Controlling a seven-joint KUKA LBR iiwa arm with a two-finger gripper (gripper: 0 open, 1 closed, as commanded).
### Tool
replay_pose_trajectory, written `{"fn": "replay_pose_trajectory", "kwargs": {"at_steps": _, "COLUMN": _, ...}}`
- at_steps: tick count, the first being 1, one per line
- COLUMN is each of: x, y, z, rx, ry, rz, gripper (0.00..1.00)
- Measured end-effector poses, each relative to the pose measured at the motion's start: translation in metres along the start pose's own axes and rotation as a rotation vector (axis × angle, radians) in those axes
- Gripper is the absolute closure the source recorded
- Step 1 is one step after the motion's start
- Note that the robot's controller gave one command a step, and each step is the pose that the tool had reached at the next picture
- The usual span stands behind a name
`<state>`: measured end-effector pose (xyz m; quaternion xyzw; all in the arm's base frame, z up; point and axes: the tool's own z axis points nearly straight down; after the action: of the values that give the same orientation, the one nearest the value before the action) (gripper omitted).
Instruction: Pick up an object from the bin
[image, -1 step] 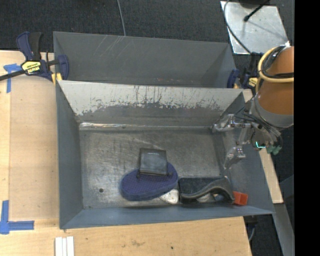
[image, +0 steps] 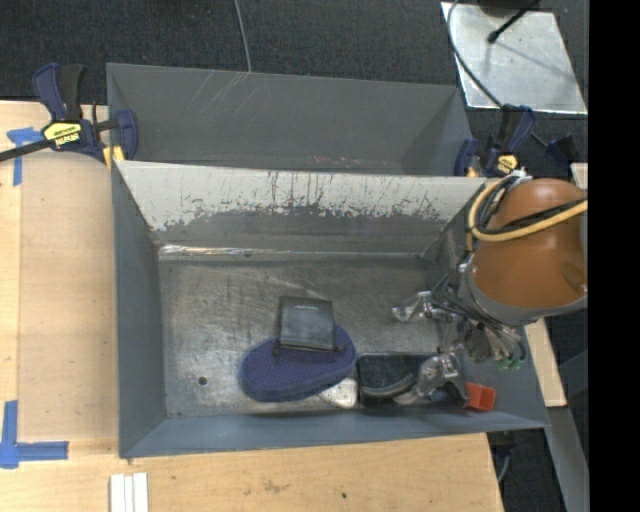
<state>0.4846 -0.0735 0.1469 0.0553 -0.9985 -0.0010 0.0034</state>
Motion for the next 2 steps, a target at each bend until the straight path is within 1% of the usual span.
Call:
{"fn": "replay_pose_trajectory", "kwargs": {"at_steps": 1, "x": -0.004, "y": 0.005, "z": 0.048, "rx": 0.003, "ry": -0.007, "rz": 0.126, "gripper": 0.00}}
{"fn": "replay_pose_trajectory", "kwargs": {"at_steps": 2, "x": -0.012, "y": 0.002, "z": 0.073, "rx": -0.001, "ry": 0.004, "rz": 0.250, "gripper": 0.00}}
